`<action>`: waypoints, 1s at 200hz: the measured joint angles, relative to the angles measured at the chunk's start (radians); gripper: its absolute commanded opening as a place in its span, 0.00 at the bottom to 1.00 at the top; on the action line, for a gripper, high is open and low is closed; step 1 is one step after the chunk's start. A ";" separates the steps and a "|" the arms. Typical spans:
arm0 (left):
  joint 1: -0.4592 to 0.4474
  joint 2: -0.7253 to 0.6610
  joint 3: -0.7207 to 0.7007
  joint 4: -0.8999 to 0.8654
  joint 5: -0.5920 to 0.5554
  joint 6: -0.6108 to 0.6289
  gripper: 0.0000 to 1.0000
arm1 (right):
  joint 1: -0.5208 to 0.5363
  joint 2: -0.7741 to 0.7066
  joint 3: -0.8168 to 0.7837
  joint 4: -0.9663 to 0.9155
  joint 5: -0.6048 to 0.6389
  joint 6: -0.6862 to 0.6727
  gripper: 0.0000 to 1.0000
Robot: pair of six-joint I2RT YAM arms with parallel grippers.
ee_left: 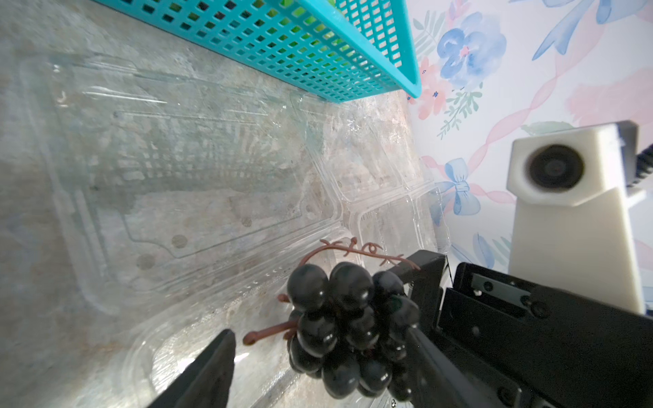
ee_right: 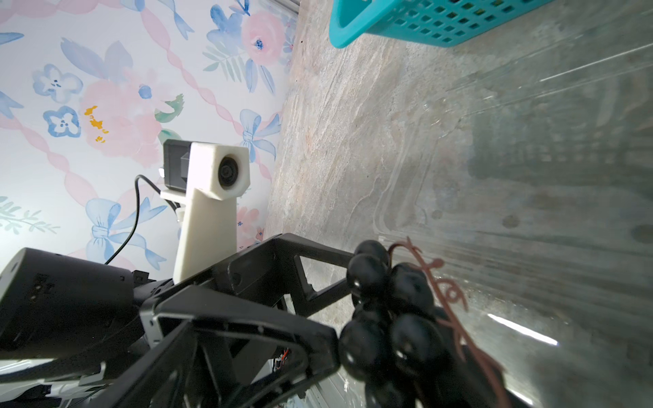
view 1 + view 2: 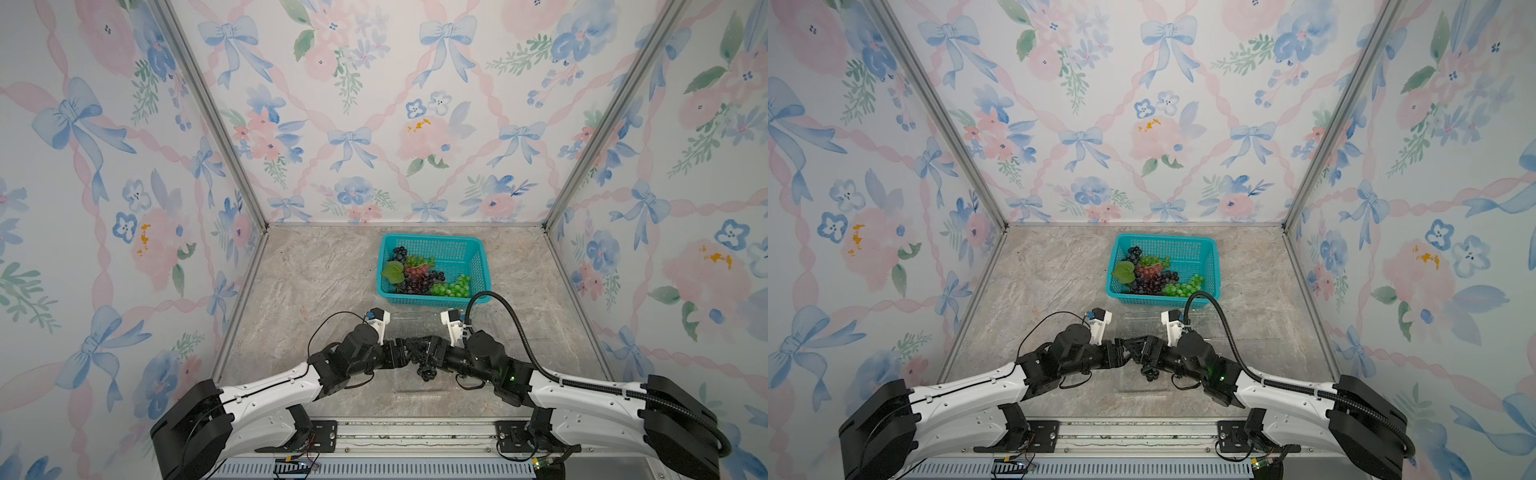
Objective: Pack grapes into containers
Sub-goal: Place the grape into the packing box.
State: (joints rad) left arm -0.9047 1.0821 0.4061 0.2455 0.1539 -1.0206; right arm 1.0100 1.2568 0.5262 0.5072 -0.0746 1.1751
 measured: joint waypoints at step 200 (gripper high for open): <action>-0.031 0.021 0.013 0.079 -0.071 -0.088 0.83 | 0.002 0.048 -0.076 0.264 0.049 0.090 0.97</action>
State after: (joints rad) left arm -0.9356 1.1030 0.4191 0.3241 0.0834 -1.1088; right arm 1.0115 1.3052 0.4507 0.7708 -0.0257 1.2655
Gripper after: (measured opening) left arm 0.818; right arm 0.969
